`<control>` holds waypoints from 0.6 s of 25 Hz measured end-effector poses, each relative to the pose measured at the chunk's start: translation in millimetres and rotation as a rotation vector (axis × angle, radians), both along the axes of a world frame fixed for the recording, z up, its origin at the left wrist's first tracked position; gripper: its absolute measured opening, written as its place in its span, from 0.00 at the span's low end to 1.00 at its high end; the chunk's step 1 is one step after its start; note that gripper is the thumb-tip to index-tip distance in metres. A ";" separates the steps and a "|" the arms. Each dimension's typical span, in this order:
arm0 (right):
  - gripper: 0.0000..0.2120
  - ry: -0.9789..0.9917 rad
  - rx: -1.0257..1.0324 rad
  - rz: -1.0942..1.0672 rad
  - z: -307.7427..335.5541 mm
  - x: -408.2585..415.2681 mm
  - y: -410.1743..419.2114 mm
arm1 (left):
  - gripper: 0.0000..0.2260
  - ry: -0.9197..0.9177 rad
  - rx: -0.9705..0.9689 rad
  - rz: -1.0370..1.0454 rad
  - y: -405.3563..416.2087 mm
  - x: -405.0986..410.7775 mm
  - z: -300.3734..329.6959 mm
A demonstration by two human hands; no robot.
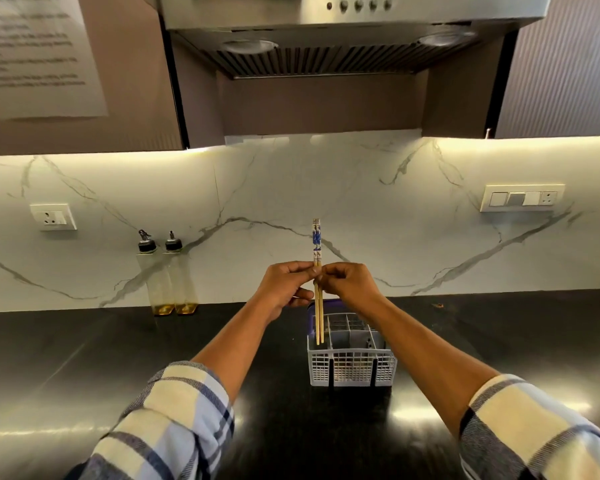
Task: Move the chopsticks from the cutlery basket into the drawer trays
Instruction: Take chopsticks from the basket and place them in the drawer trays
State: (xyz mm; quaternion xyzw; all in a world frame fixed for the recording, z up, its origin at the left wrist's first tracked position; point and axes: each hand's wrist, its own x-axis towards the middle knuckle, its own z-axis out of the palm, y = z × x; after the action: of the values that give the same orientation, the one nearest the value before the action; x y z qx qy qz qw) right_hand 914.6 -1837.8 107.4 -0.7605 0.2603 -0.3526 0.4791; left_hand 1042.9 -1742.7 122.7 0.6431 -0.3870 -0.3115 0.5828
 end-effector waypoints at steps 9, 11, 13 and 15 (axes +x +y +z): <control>0.05 0.055 0.212 0.047 -63.7 -19.7 47.4 | 0.04 0.151 0.090 -0.054 40.0 -9.5 -65.4; 0.06 0.028 0.299 0.047 -87.6 -28.9 58.7 | 0.07 0.206 0.106 -0.077 49.0 -12.5 -90.2; 0.05 0.022 0.417 0.042 -111.0 -37.8 68.7 | 0.08 0.245 0.132 -0.079 59.4 -13.9 -112.4; 0.04 0.041 0.471 0.016 -131.0 -46.8 72.6 | 0.09 0.269 0.166 -0.061 68.1 -11.2 -131.2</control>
State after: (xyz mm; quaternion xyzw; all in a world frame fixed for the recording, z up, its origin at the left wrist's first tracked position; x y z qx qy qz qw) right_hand 867.8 -1765.2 -23.6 -0.6368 0.3391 -0.2628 0.6407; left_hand 1031.7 -1674.6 -8.5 0.6296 -0.2977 -0.4431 0.5644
